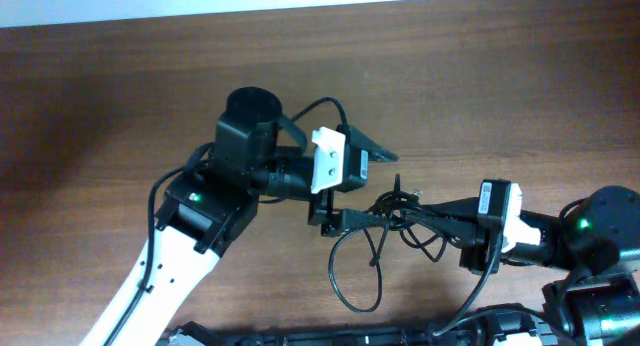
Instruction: Untangle cables
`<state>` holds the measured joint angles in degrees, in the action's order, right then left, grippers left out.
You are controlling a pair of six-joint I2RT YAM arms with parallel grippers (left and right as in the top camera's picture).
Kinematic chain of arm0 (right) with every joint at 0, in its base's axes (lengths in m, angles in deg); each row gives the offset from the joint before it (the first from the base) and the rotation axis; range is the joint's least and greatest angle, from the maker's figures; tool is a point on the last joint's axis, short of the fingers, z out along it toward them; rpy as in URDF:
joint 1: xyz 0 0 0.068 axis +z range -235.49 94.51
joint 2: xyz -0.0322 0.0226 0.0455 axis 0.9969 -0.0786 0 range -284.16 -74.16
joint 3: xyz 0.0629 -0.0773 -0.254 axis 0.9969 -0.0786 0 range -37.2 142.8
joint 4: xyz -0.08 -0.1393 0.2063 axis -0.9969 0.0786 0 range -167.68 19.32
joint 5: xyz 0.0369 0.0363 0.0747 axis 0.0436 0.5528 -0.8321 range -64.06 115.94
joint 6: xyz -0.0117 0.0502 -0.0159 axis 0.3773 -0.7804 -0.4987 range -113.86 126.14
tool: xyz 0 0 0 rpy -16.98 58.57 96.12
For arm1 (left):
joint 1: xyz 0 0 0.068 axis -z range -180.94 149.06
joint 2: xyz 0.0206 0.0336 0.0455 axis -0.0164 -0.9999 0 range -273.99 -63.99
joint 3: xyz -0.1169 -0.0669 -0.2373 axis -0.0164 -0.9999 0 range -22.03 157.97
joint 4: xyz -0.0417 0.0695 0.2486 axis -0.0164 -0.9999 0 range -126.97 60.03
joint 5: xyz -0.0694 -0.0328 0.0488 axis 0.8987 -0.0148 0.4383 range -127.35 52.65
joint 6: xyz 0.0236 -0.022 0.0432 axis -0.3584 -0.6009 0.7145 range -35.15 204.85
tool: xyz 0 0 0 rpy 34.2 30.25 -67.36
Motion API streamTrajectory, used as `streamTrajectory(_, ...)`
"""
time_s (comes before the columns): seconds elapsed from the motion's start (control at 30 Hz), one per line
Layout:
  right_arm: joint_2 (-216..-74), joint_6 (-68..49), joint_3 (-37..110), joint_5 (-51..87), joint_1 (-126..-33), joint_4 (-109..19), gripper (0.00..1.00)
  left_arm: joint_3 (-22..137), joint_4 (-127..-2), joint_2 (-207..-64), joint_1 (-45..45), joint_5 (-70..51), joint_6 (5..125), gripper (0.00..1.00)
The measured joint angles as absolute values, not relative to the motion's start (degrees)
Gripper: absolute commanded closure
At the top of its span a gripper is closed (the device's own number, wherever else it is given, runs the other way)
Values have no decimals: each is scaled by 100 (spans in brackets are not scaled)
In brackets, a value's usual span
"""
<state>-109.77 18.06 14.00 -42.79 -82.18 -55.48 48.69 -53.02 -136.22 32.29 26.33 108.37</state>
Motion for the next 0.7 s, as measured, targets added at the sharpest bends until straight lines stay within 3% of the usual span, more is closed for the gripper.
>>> streamTrajectory(0.03,-10977,1808,1400,-4292,-8218,-5548,96,4869,-5300,-13639,3341,2683,10835,71)
streamTrajectory(0.2,-10977,1806,1400,-4292,-8218,-5555,96,4869,-5289,-13666,3476,2784,10844,94)
streamTrajectory(0.27,-10977,1806,1400,-4290,-8218,-5570,96,4869,-5287,-13666,3546,2814,10879,100)
streamTrajectory(0.43,-10977,1789,1400,-4292,-8218,-5577,95,4869,-5291,-13666,3575,2823,10892,100)
streamTrajectory(0.53,-10977,1782,1400,-4314,-8218,-5542,52,4869,-5282,-13666,3581,2663,10890,100)
streamTrajectory(0.57,-10977,1793,1400,-4355,-8218,-5529,46,4869,-5258,-13666,3581,2504,10888,100)
streamTrajectory(0.7,-10986,1782,1400,-4274,-8218,-5522,41,4869,-5138,-13668,3605,1581,10890,100)
